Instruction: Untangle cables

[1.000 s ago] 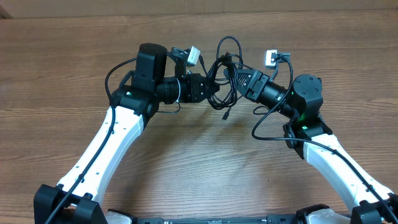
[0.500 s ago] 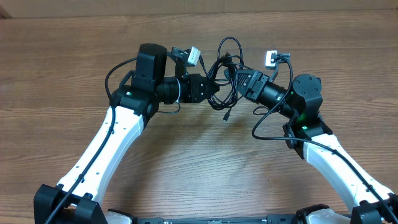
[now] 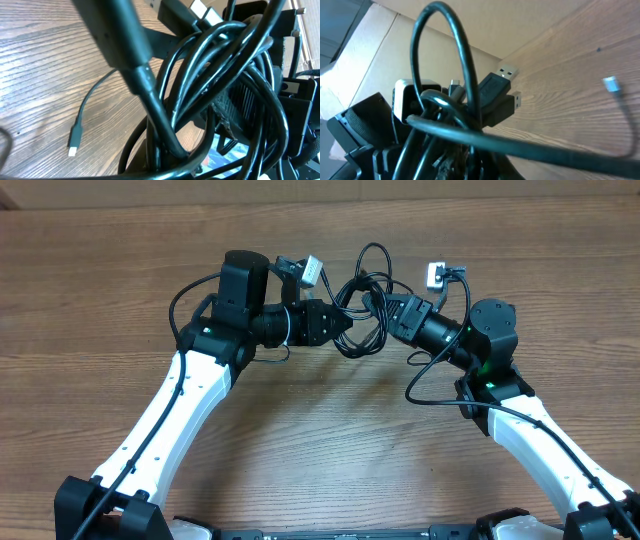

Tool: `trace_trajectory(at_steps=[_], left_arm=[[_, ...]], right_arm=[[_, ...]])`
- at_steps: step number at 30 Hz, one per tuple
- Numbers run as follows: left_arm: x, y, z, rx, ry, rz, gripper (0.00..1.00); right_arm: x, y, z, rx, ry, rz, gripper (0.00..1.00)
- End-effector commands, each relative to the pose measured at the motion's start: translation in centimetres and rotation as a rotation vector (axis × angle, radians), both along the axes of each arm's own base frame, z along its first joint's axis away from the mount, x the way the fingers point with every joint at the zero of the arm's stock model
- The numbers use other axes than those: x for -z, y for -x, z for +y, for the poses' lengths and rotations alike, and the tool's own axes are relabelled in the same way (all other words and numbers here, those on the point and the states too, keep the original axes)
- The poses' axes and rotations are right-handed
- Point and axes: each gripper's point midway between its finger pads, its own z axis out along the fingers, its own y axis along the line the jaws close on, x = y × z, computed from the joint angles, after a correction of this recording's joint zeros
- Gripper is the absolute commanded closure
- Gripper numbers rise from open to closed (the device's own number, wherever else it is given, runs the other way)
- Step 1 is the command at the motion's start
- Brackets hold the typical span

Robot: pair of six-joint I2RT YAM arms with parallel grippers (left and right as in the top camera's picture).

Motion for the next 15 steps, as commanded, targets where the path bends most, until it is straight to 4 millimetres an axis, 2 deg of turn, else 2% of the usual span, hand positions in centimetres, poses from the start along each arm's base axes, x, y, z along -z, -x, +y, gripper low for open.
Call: trace_trajectory(at_steps=[1, 3, 4, 6, 7, 15], left_arm=[[-1.1, 0.5, -0.6, 0.038, 0.015, -0.045, 0.96], [-1.1, 0.4, -0.6, 0.036, 0.013, -0.046, 0.96], [-1.0, 0.3, -0.5, 0.032, 0.010, -0.047, 0.96], [-0.9, 0.1, -0.4, 0.019, 0.000, -0.050, 0.96], [-0.8, 0.0, -0.4, 0.012, -0.005, -0.051, 0.96], [-0.8, -0.3, -0.3, -0.002, -0.013, -0.062, 0.96]], right_arm=[[-0.7, -0.3, 0.0, 0.014, 0.000, -0.024, 0.68], [-0.7, -0.3, 0.0, 0.014, 0.000, -0.025, 0.59], [-0.7, -0.3, 0.0, 0.013, 0.000, -0.024, 0.66], [-0.7, -0.3, 0.0, 0.013, 0.000, -0.022, 0.90], [-0.6, -0.3, 0.0, 0.013, 0.001, -0.021, 0.96], [0.8, -0.1, -0.1, 0.015, 0.018, 0.045, 0.96]])
